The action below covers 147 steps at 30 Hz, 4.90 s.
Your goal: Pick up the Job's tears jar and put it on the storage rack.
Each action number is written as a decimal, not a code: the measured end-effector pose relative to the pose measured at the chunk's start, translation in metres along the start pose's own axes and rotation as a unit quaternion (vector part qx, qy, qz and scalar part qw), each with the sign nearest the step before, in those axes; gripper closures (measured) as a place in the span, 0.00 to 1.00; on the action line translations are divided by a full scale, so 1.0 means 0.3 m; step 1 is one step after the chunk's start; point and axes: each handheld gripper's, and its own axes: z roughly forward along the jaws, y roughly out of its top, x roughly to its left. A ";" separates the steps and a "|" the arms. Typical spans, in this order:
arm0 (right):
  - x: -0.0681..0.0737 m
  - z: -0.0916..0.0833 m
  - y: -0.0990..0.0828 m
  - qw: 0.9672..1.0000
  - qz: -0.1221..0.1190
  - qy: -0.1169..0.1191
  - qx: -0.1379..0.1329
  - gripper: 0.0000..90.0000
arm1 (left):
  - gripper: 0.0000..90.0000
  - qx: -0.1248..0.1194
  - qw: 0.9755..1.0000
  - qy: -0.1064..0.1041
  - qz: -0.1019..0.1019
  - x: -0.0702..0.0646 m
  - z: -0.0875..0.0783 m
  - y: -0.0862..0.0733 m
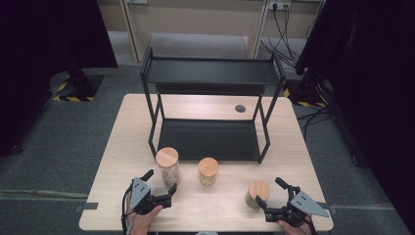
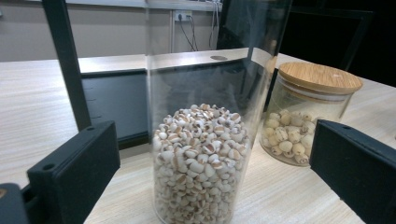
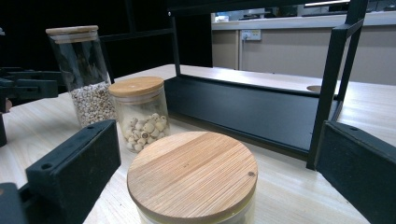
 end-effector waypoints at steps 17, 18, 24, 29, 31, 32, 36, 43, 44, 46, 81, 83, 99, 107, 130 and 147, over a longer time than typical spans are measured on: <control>-0.012 0.000 -0.004 1.000 0.015 0.000 -0.003 0.01 | 0.02 0.000 1.000 -0.003 0.001 -0.003 0.030 0.018; -0.012 0.000 -0.004 1.000 0.015 0.000 -0.003 0.01 | 0.02 0.001 1.000 -0.003 0.003 -0.004 0.032 0.021; -0.011 0.001 -0.004 1.000 0.015 0.000 -0.002 0.01 | 0.02 0.000 1.000 -0.001 0.008 0.000 0.051 0.035; -0.011 0.003 -0.003 1.000 0.016 0.000 0.000 0.01 | 0.02 -0.001 1.000 0.004 0.010 0.004 0.059 0.041; -0.010 0.004 -0.002 1.000 0.015 0.001 0.001 0.01 | 0.02 -0.001 1.000 0.005 0.010 0.006 0.061 0.043; -0.010 0.004 -0.002 1.000 0.014 0.000 0.001 0.01 | 0.02 0.000 1.000 0.006 0.010 0.007 0.062 0.044; -0.009 0.005 -0.002 1.000 0.013 0.001 0.001 0.01 | 0.02 0.000 1.000 0.006 0.012 0.008 0.068 0.046; -0.008 0.006 -0.001 1.000 0.012 0.002 0.002 0.01 | 0.02 0.001 1.000 0.006 0.014 0.008 0.082 0.054; -0.008 0.006 -0.001 1.000 0.012 0.002 0.002 0.01 | 0.02 0.001 1.000 0.005 0.015 0.008 0.085 0.056; -0.008 0.006 -0.001 1.000 0.012 0.002 0.003 0.01 | 0.03 0.002 1.000 0.005 0.018 0.007 0.089 0.060; -0.009 0.006 -0.002 1.000 0.012 0.005 0.001 0.01 | 0.28 0.016 0.999 0.005 0.038 -0.004 0.122 0.099; -0.009 0.006 -0.002 1.000 0.013 0.005 0.001 0.01 | 0.28 0.017 0.999 0.004 0.040 -0.006 0.122 0.105; -0.010 0.007 -0.002 1.000 0.015 0.005 0.001 0.01 | 0.28 0.007 0.999 0.000 0.031 -0.005 0.146 0.173; -0.011 0.006 -0.003 1.000 0.016 0.006 0.000 0.01 | 0.28 0.005 1.000 0.003 0.029 -0.002 0.182 0.210; -0.013 0.004 -0.004 1.000 0.015 0.006 -0.001 0.01 | 0.28 0.005 0.999 0.025 0.027 0.023 0.267 0.265; -0.014 0.003 -0.004 1.000 0.016 0.008 -0.002 0.01 | 0.28 0.019 0.998 0.037 0.036 0.033 0.360 0.293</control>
